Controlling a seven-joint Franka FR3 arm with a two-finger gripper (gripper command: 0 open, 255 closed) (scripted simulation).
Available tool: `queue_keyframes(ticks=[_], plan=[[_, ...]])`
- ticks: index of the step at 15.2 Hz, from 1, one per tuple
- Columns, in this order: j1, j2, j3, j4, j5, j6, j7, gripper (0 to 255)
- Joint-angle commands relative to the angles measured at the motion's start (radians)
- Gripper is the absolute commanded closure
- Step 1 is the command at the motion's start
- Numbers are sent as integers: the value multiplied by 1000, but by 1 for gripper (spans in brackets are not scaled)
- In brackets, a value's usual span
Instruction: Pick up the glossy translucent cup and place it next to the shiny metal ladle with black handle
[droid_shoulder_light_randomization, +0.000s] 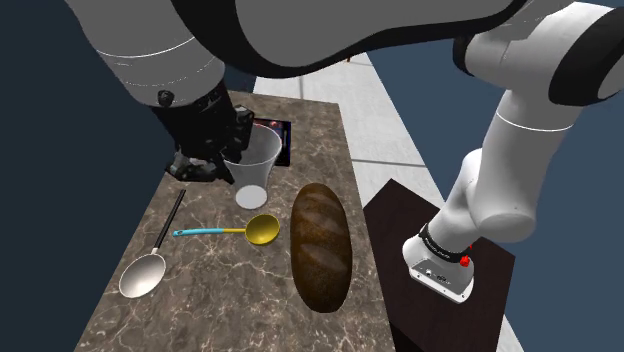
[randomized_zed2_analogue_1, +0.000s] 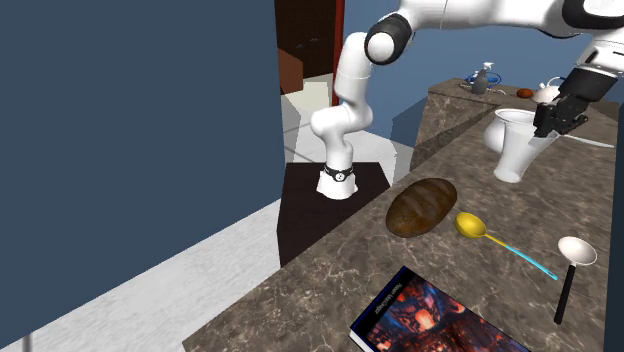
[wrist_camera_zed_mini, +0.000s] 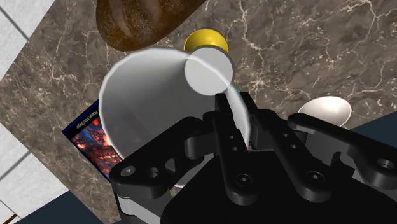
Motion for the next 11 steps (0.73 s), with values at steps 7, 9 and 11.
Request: queue_keyframes(ticks=[7, 9, 11], plan=[[245, 264, 6, 353, -122, -147, 150, 255], [228, 251, 9, 303, -113, -112, 156, 255], [213, 240, 11, 257, -106, -78, 161, 255]])
